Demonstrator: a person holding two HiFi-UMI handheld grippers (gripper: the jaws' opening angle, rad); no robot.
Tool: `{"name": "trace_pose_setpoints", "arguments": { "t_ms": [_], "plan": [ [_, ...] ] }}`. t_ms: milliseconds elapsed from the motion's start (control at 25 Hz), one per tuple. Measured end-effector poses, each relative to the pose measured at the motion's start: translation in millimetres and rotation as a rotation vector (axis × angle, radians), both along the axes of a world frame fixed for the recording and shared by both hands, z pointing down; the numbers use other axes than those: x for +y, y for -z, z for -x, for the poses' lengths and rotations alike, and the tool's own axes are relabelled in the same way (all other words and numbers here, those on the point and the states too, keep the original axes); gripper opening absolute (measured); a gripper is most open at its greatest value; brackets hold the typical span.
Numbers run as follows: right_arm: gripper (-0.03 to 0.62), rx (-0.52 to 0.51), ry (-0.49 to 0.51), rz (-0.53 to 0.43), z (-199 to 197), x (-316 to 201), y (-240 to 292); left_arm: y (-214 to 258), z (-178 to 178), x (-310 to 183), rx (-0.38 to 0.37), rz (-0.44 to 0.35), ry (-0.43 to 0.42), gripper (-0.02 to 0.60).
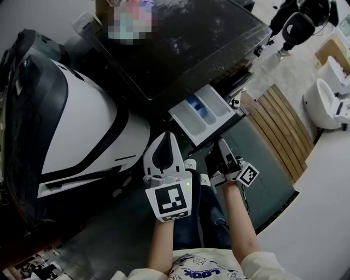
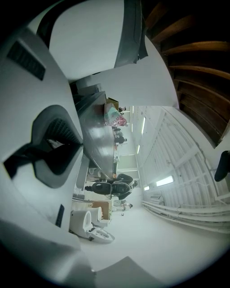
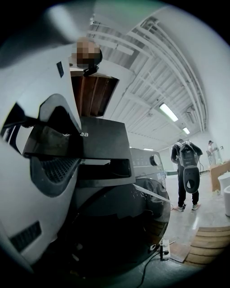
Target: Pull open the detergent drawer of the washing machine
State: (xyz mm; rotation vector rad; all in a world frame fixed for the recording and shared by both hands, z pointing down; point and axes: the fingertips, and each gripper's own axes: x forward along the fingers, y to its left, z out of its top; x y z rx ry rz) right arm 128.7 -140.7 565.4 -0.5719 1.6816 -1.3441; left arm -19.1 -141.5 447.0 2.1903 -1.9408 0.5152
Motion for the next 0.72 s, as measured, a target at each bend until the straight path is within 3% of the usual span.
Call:
{"name": "trace_pose_setpoints", "arguments": {
  "t_ms": [480, 720],
  "plan": [
    [0.184, 0.058, -0.001, 0.028, 0, 1, -7, -1, 4, 3, -0.001, -0.001, 0.007, 0.014],
    [0.258, 0.132, -0.039, 0.027, -14, 9, 2, 6, 10, 3, 0.003, -0.012, 0.018, 0.014]
  ]
}}
